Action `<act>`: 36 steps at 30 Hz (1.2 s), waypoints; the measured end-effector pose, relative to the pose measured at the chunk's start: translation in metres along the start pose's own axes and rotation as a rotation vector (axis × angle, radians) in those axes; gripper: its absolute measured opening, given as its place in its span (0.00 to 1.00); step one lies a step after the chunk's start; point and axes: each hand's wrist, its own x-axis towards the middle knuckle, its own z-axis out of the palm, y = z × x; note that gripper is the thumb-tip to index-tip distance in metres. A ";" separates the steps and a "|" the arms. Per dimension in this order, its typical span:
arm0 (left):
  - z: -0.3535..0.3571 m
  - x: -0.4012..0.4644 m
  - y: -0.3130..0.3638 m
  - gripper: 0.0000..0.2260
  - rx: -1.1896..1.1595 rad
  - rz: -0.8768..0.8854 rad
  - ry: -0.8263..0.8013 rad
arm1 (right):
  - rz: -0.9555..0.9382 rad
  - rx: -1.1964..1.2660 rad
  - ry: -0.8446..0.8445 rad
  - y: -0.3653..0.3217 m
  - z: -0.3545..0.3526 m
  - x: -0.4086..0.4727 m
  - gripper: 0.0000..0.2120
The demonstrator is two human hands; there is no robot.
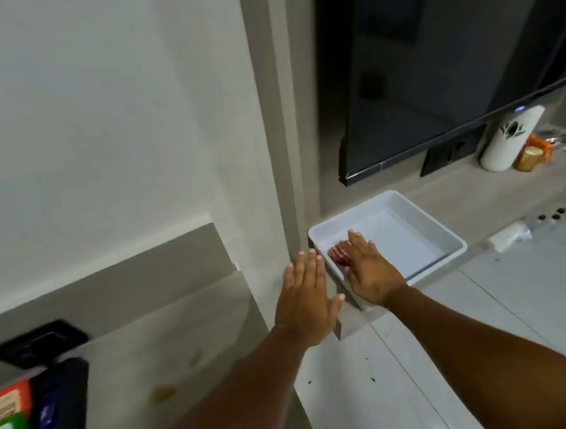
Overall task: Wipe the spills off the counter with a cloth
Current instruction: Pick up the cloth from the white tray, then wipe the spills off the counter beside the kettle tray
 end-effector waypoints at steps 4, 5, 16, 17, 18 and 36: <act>0.031 0.029 0.006 0.36 0.037 -0.048 -0.032 | 0.022 0.005 -0.141 0.021 0.016 0.029 0.29; 0.037 0.035 0.005 0.36 0.033 -0.060 -0.038 | 0.034 -0.008 -0.179 0.027 0.023 0.035 0.29; 0.049 0.044 -0.002 0.39 -0.030 -0.060 -0.022 | 0.242 0.151 -0.186 0.037 0.052 0.057 0.26; 0.046 0.041 -0.003 0.39 -0.023 -0.051 -0.011 | 0.254 0.198 -0.156 0.034 0.048 0.055 0.24; 0.042 0.037 -0.005 0.38 -0.013 -0.049 -0.003 | 0.266 0.233 -0.127 0.029 0.042 0.053 0.24; -0.024 -0.268 -0.033 0.35 -0.030 -0.196 -0.024 | 0.020 0.456 0.121 -0.224 0.072 -0.219 0.34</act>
